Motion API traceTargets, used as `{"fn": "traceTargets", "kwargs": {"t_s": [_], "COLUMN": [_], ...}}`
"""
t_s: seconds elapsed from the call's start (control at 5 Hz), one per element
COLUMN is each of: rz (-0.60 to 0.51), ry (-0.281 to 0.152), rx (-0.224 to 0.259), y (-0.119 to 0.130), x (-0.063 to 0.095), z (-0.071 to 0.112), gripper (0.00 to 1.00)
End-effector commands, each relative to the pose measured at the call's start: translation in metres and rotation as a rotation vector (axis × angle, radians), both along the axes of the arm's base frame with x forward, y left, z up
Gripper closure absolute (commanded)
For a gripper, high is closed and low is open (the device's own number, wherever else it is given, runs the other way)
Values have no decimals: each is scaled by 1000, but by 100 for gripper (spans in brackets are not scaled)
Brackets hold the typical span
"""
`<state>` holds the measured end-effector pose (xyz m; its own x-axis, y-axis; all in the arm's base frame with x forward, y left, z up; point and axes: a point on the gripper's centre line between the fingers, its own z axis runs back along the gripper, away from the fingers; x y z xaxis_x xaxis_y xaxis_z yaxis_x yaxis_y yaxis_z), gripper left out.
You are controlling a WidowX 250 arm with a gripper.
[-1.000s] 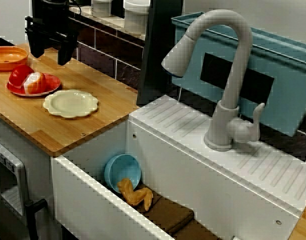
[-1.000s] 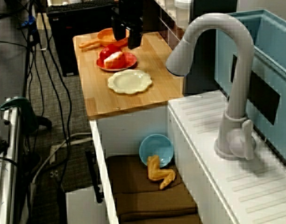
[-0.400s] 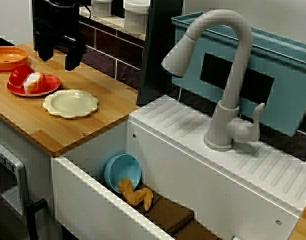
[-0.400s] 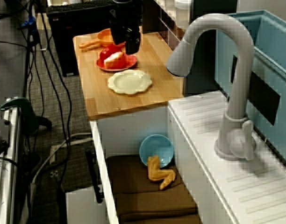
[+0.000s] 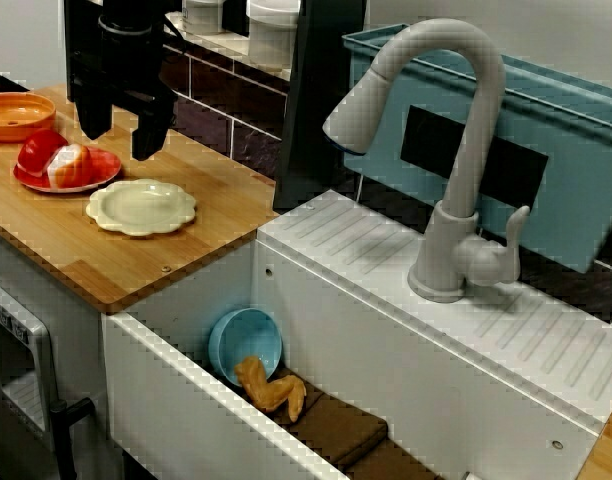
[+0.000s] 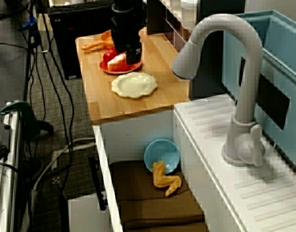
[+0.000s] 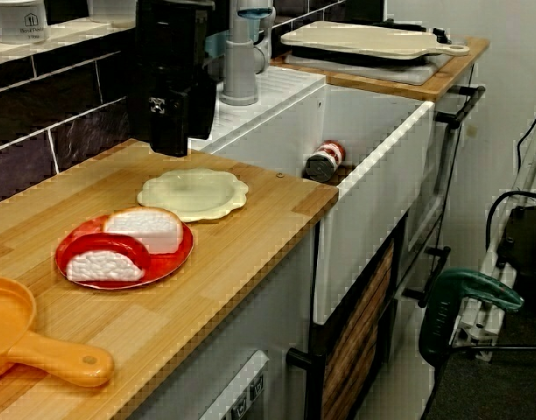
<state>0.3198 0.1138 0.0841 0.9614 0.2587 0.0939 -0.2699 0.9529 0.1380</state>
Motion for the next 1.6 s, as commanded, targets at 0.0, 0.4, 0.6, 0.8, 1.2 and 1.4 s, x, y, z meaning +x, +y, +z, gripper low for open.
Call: {"fn": "traceTargets", "kwargs": {"t_s": [0.0,0.4,0.6,0.8,1.2,1.4], "rz": [-31,9,23,38,28,30], "ry": [-64,-50,-49,-64,-53,-44], "rx": [25,43,42,53,72,75], "y": [-6,-1,3,7,4,2], "x": [-18,-13,-10,-11,-13,-13], "z": [4,-7,-5,-5,-19,-25], "gripper": [0,0,0,0,0,0]}}
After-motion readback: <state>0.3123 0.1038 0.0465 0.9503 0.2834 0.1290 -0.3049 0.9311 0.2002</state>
